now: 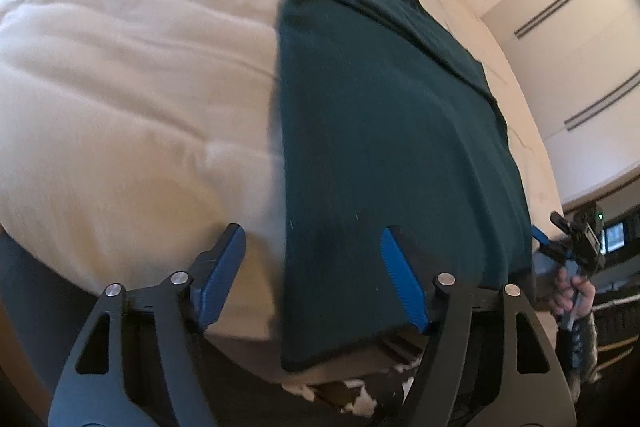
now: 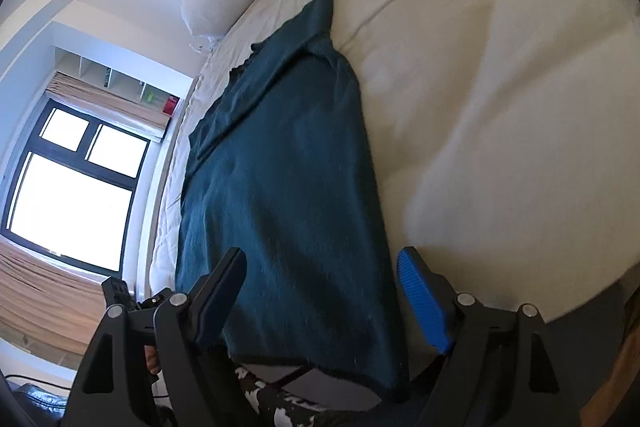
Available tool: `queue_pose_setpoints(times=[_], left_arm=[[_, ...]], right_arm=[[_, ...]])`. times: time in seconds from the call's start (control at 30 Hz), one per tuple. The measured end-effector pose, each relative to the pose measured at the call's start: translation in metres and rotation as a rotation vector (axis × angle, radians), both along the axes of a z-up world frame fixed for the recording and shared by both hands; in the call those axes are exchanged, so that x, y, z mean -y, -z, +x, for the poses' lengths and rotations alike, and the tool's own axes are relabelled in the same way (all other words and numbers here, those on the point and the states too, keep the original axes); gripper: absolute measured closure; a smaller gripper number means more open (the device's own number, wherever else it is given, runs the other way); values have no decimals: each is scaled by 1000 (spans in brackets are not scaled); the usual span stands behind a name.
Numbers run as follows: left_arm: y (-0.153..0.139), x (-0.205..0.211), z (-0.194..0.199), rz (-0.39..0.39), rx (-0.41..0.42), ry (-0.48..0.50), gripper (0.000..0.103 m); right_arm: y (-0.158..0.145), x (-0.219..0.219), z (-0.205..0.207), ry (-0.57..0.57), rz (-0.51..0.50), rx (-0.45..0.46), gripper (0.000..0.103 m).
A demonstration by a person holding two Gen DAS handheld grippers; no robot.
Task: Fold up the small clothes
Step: 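Open both tools and smooth the folded sweater flat, then grasp the sweater hem edge with the left tool while the right tool grasps beside it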
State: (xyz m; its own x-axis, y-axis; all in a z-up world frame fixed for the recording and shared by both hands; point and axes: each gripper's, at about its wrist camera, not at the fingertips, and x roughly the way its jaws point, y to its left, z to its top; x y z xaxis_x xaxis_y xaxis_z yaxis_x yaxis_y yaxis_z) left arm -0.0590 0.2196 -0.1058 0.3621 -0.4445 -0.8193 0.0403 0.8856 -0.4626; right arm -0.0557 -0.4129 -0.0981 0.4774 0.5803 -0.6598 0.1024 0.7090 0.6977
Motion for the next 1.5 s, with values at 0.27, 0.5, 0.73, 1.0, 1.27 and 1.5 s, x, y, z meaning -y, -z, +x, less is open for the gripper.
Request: queue_pose_setpoints(times=[0.27, 0.5, 0.73, 1.0, 1.27, 1.5], left_arm=[[18, 12, -11, -28, -75, 39, 38], [27, 0, -1, -99, -106, 13, 57], [33, -13, 4, -143, -126, 19, 80], [37, -4, 12, -128, -141, 56, 81], [35, 8, 12, -110, -149, 95, 87], [40, 15, 13, -103, -153, 107, 98]], right_arm=[[1, 0, -8, -33, -6, -15, 23], [2, 5, -16, -50, -21, -38, 23], [3, 10, -18, -76, -50, -76, 23], [9, 24, -23, -91, -60, -125, 23], [24, 18, -19, -126, -54, -196, 24], [27, 4, -10, -190, -95, -237, 46]])
